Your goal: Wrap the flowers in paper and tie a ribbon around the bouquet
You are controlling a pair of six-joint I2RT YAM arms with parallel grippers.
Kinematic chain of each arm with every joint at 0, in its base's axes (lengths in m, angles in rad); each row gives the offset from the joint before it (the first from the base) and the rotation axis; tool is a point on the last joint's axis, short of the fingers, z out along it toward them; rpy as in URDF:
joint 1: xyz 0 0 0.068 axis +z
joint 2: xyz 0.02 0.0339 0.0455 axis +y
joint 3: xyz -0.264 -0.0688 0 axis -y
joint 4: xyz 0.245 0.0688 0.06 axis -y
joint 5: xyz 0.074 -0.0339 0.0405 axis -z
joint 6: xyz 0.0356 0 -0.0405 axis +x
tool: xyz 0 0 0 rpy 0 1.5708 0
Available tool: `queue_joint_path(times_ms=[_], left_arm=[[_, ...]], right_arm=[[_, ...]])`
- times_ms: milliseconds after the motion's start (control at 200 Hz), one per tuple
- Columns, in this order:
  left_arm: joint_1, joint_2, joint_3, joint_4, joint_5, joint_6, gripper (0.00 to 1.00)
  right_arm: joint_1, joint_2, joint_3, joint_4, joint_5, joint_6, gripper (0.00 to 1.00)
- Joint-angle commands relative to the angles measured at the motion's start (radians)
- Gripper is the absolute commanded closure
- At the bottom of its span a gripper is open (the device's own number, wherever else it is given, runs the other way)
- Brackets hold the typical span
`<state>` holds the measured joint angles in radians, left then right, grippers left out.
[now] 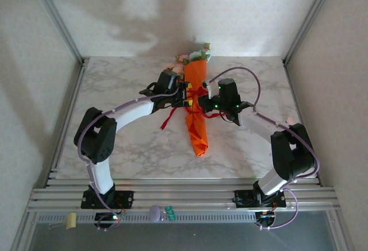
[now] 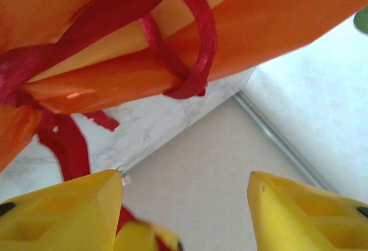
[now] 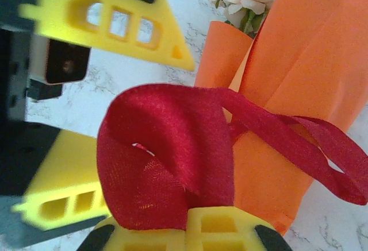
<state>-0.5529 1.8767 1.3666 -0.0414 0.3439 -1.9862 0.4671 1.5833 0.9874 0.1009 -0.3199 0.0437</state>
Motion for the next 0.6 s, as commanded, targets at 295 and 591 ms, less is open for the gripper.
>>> queue_joint_path(times_ms=[295,591], left_arm=[[0.006,0.110,0.088,-0.036,-0.077,-0.102,0.49],[0.011,0.139,0.091,-0.062,-0.074,-0.067,0.58]], right_arm=[[-0.001,-0.031,-0.013,-0.003,-0.050,0.024,1.00],[-0.001,-0.036,-0.013,-0.006,-0.054,0.027,1.00]])
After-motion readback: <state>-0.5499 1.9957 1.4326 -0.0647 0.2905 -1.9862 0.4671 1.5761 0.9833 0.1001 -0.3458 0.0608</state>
